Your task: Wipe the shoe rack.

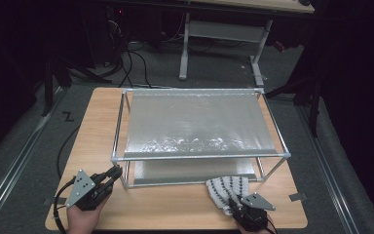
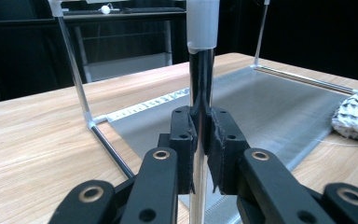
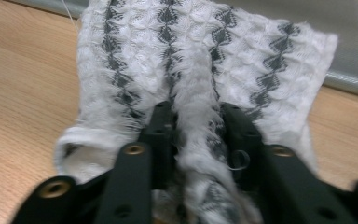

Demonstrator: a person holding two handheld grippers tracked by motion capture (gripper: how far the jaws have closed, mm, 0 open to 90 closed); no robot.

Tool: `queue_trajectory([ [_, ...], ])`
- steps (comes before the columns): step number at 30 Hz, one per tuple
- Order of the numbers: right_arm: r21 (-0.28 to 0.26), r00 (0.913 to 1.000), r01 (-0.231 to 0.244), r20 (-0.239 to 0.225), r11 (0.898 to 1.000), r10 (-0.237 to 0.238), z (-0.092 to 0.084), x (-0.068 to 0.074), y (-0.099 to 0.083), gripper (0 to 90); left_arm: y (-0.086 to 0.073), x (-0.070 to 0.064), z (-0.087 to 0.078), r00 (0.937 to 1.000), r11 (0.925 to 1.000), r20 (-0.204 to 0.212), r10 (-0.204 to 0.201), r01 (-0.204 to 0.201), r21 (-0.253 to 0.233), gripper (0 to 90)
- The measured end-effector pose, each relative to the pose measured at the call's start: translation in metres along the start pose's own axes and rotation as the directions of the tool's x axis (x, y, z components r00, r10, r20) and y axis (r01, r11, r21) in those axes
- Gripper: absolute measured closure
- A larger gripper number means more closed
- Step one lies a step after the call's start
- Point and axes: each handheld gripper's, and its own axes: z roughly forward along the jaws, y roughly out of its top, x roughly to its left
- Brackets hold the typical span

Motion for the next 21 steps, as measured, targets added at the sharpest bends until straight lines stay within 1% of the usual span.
queue_trajectory([
  [2, -0.008, 0.9997, 0.026, 0.000, 1.000, -0.026, 0.000, -0.003, 0.000, 76.2, 0.000, 0.002, -0.002, 1.0000, 1.0000, -0.006, -0.003, 0.003, 0.002, 80.7],
  [3, -0.008, 0.9998, 0.021, -0.003, 1.000, -0.021, 0.001, -0.004, 0.000, 77.4, 0.000, 0.002, -0.002, 0.9999, 1.0000, -0.010, -0.003, 0.003, 0.003, 80.8],
  [4, -0.013, 0.9996, 0.028, -0.009, 1.000, -0.028, 0.001, -0.006, 0.000, 78.2, 0.000, 0.003, -0.003, 0.9999, 1.0000, -0.014, -0.003, 0.003, 0.002, 80.8],
  [6, -0.019, 0.9997, 0.019, -0.011, 1.000, -0.020, -0.002, -0.007, 0.000, 79.4, -0.001, 0.004, -0.005, 0.9998, 1.0000, -0.020, -0.001, 0.001, 0.004, 80.7],
  [8, -0.051, 0.9996, 0.025, -0.011, 0.998, -0.025, -0.008, -0.009, 0.000, 79.7, -0.001, 0.006, -0.005, 0.9998, 1.0000, -0.020, -0.005, 0.005, 0.003, 80.7],
  [10, -0.096, 0.9998, 0.017, -0.001, 0.995, -0.017, -0.018, -0.012, 0.003, 79.7, -0.001, 0.006, -0.005, 0.9998, 1.0000, -0.019, -0.006, 0.006, 0.002, 80.8],
  [11, -0.108, 0.9999, 0.016, 0.005, 0.994, -0.016, -0.022, -0.014, 0.004, 79.7, -0.001, 0.006, -0.005, 0.9998, 1.0000, -0.019, -0.006, 0.006, 0.001, 80.7],
  [14, -0.154, 0.9990, 0.012, 0.045, 0.988, -0.005, -0.031, -0.024, 0.010, 79.7, -0.001, 0.006, -0.005, 0.9998, 1.0000, -0.018, -0.005, 0.005, 0.001, 80.8],
  [17, -0.185, 0.9968, -0.001, 0.078, 0.983, 0.016, -0.038, -0.038, 0.016, 79.6, -0.001, 0.006, -0.005, 0.9998, 1.0000, -0.019, -0.005, 0.005, 0.001, 80.7],
  [19, -0.217, 0.9936, -0.004, 0.110, 0.976, 0.029, -0.045, -0.047, 0.022, 79.6, -0.001, 0.006, -0.005, 0.9998, 1.0000, -0.019, -0.005, 0.005, 0.000, 80.8],
  [20, -0.232, 0.9918, -0.004, 0.123, 0.973, 0.033, -0.048, -0.050, 0.025, 79.6, -0.001, 0.006, -0.005, 0.9998, 1.0000, -0.019, -0.006, 0.006, 0.000, 80.8],
  [21, -0.232, 0.9918, -0.004, 0.123, 0.973, 0.033, -0.048, -0.050, 0.025, 79.6, -0.001, 0.006, -0.005, 0.9998, 1.0000, -0.019, -0.006, 0.006, 0.000, 80.8],
])
